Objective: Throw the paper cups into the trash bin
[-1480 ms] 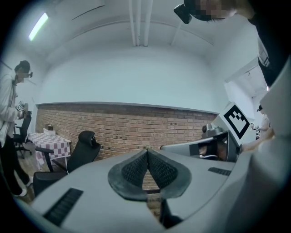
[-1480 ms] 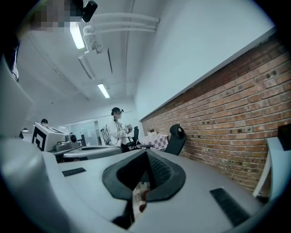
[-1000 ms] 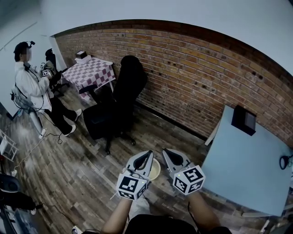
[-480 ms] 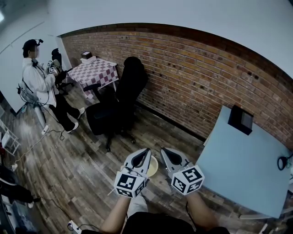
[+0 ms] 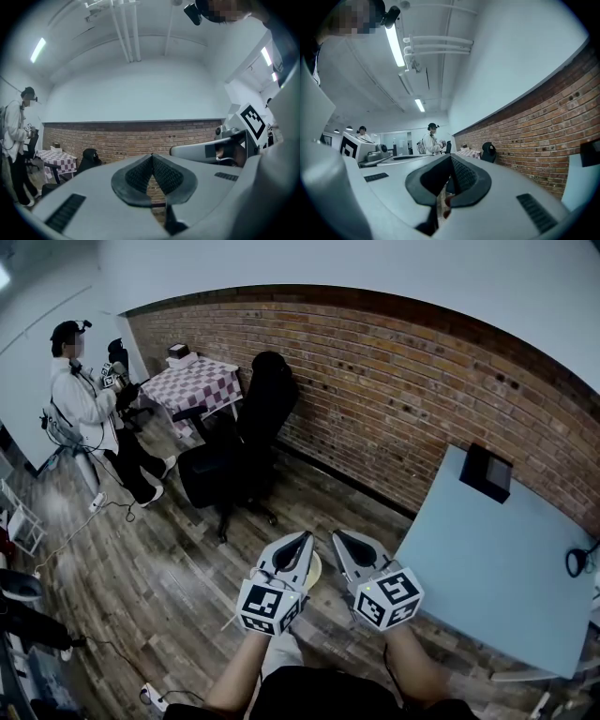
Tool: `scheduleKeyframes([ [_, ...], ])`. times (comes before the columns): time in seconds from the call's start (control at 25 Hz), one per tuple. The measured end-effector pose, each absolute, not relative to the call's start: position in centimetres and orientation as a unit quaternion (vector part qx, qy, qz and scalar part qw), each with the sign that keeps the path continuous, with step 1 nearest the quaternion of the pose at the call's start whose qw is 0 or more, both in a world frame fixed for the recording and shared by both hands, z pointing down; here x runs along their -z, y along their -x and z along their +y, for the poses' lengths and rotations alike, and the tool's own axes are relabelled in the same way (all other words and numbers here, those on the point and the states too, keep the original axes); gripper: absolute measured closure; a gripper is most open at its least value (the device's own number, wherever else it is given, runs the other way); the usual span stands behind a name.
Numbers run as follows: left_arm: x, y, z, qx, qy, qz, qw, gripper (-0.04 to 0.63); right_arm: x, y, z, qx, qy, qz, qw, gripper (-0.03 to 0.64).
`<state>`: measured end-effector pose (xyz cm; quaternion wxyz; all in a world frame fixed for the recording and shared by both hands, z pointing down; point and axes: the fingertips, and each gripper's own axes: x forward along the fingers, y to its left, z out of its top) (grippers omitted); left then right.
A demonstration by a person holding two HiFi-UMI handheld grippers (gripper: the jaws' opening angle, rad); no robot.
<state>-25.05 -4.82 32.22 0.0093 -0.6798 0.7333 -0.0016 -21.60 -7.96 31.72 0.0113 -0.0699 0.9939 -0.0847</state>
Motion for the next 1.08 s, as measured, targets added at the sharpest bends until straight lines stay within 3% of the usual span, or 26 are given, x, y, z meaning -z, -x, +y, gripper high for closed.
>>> scheduleKeyframes([
  [1.08, -31.6, 16.7, -3.0, 0.011, 0.686, 0.727, 0.008, 0.584, -31.8, 13.4, -6.7, 0.086, 0.087, 0.992, 0.013, 0.62],
])
